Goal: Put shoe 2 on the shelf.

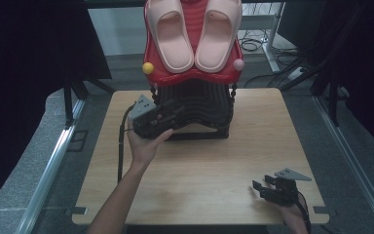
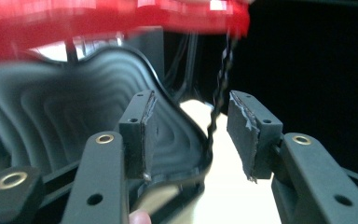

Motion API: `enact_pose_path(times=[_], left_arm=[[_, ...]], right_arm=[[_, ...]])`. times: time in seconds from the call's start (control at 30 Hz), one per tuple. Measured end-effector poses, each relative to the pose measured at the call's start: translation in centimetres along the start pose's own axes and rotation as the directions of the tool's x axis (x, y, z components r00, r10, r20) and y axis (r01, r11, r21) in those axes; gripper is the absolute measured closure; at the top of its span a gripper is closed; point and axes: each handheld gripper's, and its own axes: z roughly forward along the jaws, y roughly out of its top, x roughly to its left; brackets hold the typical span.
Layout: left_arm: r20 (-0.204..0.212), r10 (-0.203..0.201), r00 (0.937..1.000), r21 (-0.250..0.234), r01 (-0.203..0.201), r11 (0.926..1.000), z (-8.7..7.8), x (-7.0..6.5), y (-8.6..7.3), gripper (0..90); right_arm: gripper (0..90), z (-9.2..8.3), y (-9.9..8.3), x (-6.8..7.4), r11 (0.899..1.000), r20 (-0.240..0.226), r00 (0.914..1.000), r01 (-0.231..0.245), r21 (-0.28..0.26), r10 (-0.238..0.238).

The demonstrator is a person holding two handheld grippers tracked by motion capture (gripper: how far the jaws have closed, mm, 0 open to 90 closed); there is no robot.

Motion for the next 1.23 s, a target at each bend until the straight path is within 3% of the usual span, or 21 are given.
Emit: enact_pose_path(times=[0.23,0.47,0.63,0.73,0.9,1.23], left_arm=[[-0.01,-0.043,0.999,0.055,0.044,0.9975,-2.4,1.0,-4.9,51.9],[-0.046,-0.047,0.9979,0.11,0.052,0.9925,-4.0,1.4,-9.3,51.3],[-0.057,-0.049,0.9972,0.142,0.057,0.9882,-4.7,1.5,-11.5,50.8],[-0.058,-0.038,0.9976,0.177,0.048,0.9831,-5.0,1.6,-12.3,50.2],[-0.044,-0.06,0.9972,0.2,0.067,0.9774,-5.0,1.7,-13.2,49.8],[-0.048,-0.072,0.9962,0.211,0.081,0.9742,-5.0,1.8,-13.5,47.4]], right_arm=[[39.7,0.0,0.0,0.0,1.0,-0.001,1.0,-0.001,-0.001,0.001],[39.5,0.0,0.1,0.1,1.0,-0.003,1.0,0.0,-0.009,0.0],[39.5,-0.1,0.1,0.0,1.0,-0.001,1.0,-0.001,-0.01,0.001],[39.5,-0.1,0.1,0.0,1.0,0.003,1.0,-0.001,-0.01,0.001],[39.5,-0.3,0.1,-0.2,1.0,0.007,1.0,-0.003,-0.015,0.003],[39.4,-0.4,0.2,-0.4,1.0,0.012,0.9999,-0.004,-0.023,0.004]])
